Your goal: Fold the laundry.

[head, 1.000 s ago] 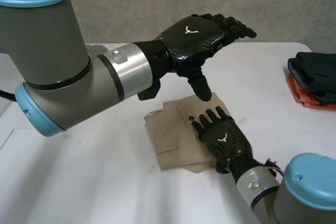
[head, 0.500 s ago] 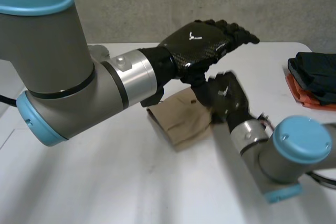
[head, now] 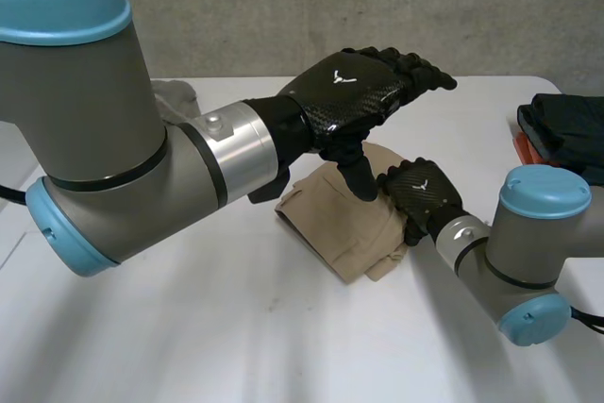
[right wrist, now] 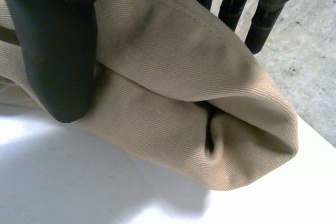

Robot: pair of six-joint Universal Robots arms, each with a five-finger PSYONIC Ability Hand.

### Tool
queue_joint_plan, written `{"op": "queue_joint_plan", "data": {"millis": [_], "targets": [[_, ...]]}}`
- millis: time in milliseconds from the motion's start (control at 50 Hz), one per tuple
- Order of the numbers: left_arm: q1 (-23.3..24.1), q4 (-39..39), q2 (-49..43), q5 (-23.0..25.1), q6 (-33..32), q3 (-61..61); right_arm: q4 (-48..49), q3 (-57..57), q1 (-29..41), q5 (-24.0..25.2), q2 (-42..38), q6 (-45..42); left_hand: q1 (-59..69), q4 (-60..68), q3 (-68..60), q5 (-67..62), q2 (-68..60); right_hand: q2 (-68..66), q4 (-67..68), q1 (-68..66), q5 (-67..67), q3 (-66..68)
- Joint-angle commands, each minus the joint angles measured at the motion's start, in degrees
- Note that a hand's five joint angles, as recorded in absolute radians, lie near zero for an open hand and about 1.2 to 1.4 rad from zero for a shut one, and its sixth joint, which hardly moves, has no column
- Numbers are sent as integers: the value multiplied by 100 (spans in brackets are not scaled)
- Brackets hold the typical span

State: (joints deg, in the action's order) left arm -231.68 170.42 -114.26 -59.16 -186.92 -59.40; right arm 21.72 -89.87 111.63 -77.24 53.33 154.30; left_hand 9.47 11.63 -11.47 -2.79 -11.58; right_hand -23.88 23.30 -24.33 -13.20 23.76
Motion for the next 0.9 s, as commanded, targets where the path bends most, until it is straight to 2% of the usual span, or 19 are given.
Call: {"op": "queue_joint_plan", "data": {"millis": [20,120,240,360,460,560,640,720,800,900], "targets": [[0,9,9,1,7,7,446,5,0,86,55,-5,125,-91,75,207,86,-5612,5670,-5567,-5680,5623],[0,9,9,-7,-2,16,1149,154,-53,130,239,91,125,-91,75,207,86,-5612,5670,-5567,-5680,5624],[-17,114,36,-42,7,156,1537,760,-360,77,468,433,142,-74,58,190,69,-5612,5670,-5567,-5680,5624],[-9,298,211,-315,33,323,1810,1717,-1097,-229,670,1417,159,-58,42,173,52,-5612,5670,-5567,-5680,5624],[-17,422,343,-368,33,332,1739,2272,-1828,-406,600,1813,159,-58,42,173,52,-5612,5670,-5567,-5680,5624],[-9,439,317,-377,24,306,1687,2764,-2671,-100,21,1858,159,-58,42,173,52,-5612,5670,-5567,-5680,5624],[0,439,264,-377,24,262,1441,3142,-3199,419,-629,1884,159,-58,42,173,52,-5612,5670,-5567,-5680,5624],[9,439,212,-377,15,227,1195,3642,-3638,998,-1629,1823,159,-58,42,173,52,-5612,5670,-5567,-5680,5624],[0,439,115,-377,7,192,1177,3898,-4024,1219,-2272,1727,159,-58,42,173,52,-5612,5670,-5567,-5680,5624],[0,439,71,-385,7,192,1072,4004,-4439,1343,-2625,1305,159,-58,42,173,52,-5612,5670,-5567,-5680,5624]]}}
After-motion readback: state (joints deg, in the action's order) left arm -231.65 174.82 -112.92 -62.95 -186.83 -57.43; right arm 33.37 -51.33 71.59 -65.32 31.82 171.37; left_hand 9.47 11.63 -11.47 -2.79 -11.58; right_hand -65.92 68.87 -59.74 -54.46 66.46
